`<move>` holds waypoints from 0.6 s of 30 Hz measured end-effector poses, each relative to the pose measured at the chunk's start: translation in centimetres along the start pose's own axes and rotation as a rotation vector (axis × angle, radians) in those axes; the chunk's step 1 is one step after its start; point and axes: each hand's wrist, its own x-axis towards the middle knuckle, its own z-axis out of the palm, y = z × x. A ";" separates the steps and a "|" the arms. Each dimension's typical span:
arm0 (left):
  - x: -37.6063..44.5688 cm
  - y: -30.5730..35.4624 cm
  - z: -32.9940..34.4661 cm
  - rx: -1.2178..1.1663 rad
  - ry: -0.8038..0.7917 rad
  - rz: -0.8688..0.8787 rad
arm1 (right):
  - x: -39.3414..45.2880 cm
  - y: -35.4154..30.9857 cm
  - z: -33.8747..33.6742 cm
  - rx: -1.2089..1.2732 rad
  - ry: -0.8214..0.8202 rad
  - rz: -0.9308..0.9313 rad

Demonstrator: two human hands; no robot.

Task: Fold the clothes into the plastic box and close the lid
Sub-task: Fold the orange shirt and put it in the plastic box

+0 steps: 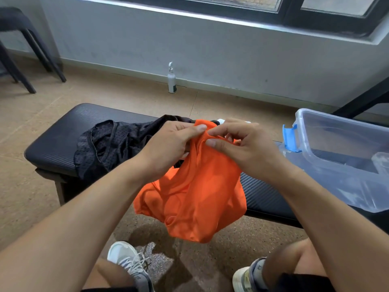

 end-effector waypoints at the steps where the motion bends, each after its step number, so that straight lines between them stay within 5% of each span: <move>1: -0.1 0.1 0.0 -0.015 -0.011 -0.003 | 0.0 0.0 -0.1 -0.018 -0.019 -0.014; 10: -0.3 0.3 -1.0 0.204 -0.012 0.049 | 0.0 -0.2 -0.5 -0.031 -0.005 0.041; 18: 2.3 -2.1 -8.0 0.187 0.644 0.117 | -0.7 -1.0 -3.1 -0.417 -0.147 -0.098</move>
